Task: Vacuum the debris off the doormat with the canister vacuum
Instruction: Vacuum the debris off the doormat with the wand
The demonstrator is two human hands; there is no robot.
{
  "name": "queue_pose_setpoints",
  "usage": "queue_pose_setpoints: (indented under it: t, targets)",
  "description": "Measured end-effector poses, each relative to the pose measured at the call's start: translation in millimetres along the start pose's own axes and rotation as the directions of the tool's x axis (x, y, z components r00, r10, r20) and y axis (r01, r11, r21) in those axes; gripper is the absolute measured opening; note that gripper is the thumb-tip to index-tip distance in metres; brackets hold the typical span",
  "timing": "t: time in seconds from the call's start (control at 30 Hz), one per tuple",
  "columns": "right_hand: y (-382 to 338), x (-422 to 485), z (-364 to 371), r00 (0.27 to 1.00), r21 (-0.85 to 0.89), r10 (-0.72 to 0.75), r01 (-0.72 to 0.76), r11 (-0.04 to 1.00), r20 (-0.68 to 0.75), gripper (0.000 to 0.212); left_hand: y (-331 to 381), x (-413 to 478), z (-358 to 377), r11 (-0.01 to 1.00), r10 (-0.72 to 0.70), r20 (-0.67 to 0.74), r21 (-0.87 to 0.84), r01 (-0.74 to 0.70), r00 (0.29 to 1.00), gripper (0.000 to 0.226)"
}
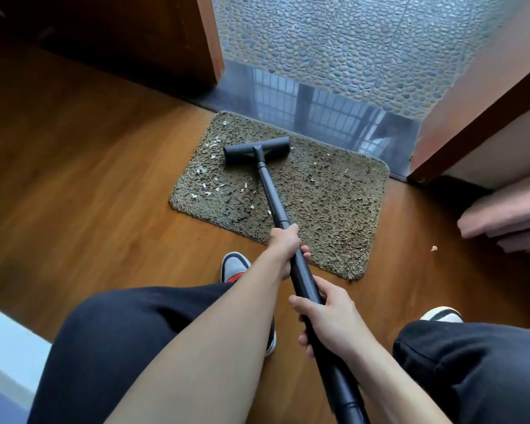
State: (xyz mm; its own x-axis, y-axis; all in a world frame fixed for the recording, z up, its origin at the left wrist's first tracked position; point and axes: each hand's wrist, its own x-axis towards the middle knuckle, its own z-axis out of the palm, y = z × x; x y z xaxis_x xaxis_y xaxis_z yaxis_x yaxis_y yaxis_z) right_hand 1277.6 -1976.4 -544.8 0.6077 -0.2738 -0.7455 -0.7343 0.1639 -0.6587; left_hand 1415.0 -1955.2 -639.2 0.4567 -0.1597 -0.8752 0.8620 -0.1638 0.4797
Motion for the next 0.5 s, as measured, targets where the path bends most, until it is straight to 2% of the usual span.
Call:
queue_pose_setpoints:
  t: [0.23, 0.5]
  targets:
    - [-1, -1, 1, 1.0, -0.026, 0.011, -0.011, 1.0, 0.01, 0.012, -2, 4, -3, 1.0, -0.013, 0.01, -0.008, 0.013, 1.0, 0.021]
    - [20, -39, -15, 0.999, -0.05, 0.033, -0.031, 0.998, 0.042, 0.019, -38, -28, 3, 1.0, -0.01, -0.015, -0.023, 0.009, 1.0, 0.019]
